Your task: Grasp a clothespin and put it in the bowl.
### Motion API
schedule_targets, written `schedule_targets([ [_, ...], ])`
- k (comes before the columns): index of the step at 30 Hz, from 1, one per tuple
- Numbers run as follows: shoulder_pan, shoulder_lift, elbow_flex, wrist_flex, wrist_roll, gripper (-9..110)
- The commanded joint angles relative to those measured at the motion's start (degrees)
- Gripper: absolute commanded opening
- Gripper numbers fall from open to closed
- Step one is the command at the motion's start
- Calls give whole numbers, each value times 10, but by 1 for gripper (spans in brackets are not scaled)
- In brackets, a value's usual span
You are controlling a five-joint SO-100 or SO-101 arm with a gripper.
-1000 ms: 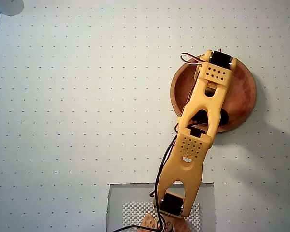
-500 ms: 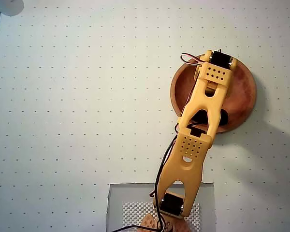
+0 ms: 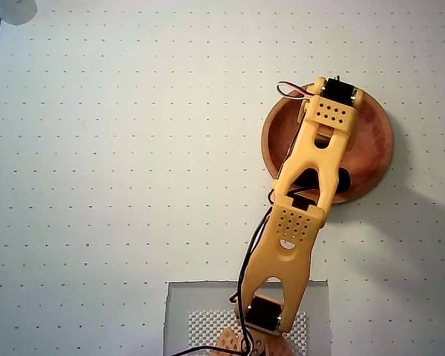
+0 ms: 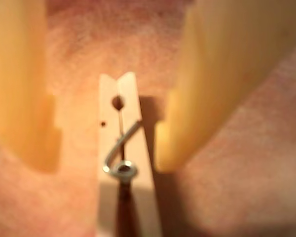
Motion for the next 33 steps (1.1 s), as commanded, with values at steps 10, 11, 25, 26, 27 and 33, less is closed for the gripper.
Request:
schedule_targets([
  [10,11,239,30,27,24,-3],
  [11,8,272,52,26,34,-3],
  [25,-169,600,233,25,245,-3],
  [26,-178,608,235,25,265,-3],
  [27,-195,621,238,25,295,-3],
  [33,-279,681,242,10,507,-3],
])
